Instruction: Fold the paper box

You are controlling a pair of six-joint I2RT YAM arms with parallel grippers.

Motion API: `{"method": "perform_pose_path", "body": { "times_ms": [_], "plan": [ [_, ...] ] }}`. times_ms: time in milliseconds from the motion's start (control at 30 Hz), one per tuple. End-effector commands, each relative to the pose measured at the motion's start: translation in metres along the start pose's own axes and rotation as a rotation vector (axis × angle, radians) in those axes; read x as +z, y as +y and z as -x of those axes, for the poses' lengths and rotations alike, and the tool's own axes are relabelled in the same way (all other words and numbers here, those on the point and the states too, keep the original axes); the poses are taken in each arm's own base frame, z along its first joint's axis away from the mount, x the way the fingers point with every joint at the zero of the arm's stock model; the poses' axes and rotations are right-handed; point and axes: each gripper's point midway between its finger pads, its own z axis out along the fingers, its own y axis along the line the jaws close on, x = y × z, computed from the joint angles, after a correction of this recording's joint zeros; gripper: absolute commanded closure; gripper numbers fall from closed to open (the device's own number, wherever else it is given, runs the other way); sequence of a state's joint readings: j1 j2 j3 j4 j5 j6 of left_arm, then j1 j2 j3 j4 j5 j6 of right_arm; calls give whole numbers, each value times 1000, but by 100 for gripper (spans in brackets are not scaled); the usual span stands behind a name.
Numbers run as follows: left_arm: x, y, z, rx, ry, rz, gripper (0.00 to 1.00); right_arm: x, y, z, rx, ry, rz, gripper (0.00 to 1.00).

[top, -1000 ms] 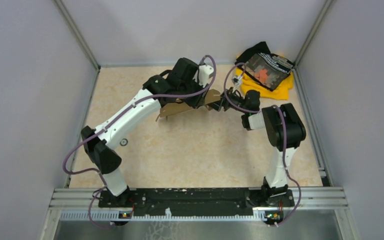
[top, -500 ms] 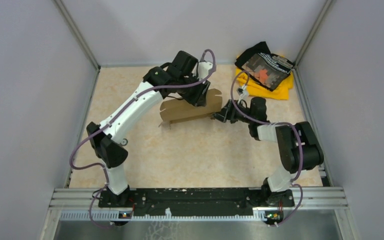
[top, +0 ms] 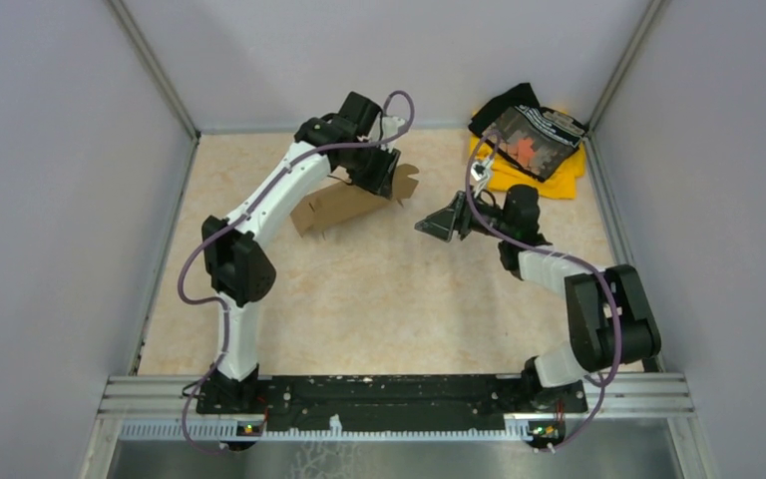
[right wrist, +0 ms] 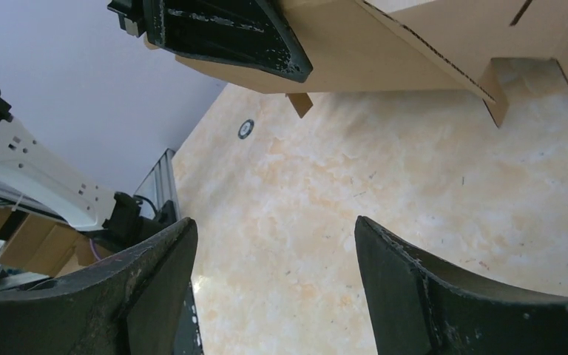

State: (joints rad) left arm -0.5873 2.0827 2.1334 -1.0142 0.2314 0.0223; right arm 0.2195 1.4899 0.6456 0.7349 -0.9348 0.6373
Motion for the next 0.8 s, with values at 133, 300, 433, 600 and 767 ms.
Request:
{"method": "perform_pose_path", "body": {
  "times_ms": [133, 300, 433, 600, 767],
  "plan": [
    [-60, -34, 35, 5, -151, -99, 76, -18, 29, 57, -147, -106, -42, 22],
    [-93, -50, 49, -18, -225, -142, 76, -37, 35, 76, -176, -163, -136, 22],
    [-116, -59, 56, -38, -274, -163, 75, -51, 38, 86, -193, -204, -214, 23],
    [-140, -74, 62, -82, -321, -224, 72, -68, 27, 91, -148, -236, -335, 23],
    [-149, -84, 56, -137, -311, -269, 62, -80, 21, 87, -115, -236, -390, 23]
  ]
}}
